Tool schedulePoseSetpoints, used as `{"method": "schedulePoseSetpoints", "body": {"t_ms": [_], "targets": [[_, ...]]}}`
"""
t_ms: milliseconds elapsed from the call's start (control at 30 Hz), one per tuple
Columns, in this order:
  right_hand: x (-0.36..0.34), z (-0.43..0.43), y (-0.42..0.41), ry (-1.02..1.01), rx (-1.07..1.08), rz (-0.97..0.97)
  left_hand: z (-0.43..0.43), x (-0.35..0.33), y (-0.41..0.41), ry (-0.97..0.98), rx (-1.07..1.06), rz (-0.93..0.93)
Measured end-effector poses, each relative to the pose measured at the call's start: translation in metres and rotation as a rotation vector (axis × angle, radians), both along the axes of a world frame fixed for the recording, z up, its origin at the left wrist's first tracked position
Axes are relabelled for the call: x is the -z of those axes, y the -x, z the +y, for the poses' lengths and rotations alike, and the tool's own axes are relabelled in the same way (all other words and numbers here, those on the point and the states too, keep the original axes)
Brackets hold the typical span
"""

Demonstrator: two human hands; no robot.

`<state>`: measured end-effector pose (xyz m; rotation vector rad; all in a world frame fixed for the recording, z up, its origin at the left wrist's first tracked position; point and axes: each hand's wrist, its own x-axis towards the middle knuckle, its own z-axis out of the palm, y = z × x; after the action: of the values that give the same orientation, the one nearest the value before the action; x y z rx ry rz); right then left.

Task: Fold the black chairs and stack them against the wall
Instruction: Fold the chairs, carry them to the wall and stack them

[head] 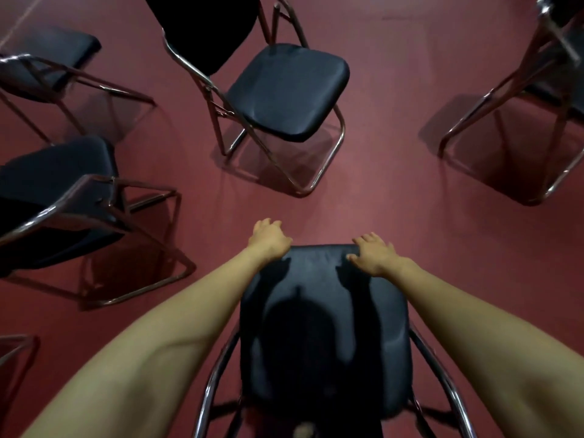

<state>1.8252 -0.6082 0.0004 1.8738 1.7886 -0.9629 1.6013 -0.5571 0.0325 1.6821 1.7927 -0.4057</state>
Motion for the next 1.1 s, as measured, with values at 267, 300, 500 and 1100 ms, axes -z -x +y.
{"method": "schedulePoseSetpoints", "body": {"t_ms": [267,300,500,1100], "targets": [[0.107,0.039,0.011,0.091,0.054,0.061,0.008,0.129,-0.015,0.169,0.036,-0.022],[0.117,0.034,0.014,0.09,0.053,0.053,0.005,0.139,-0.014,0.177,0.039,-0.011],[0.137,0.018,0.03,-0.074,0.088,-0.013,0.004,0.169,-0.013,0.153,0.148,0.166],[0.021,-0.057,0.053,-0.014,0.083,-0.033,-0.078,0.058,-0.004,0.123,0.048,0.154]]}}
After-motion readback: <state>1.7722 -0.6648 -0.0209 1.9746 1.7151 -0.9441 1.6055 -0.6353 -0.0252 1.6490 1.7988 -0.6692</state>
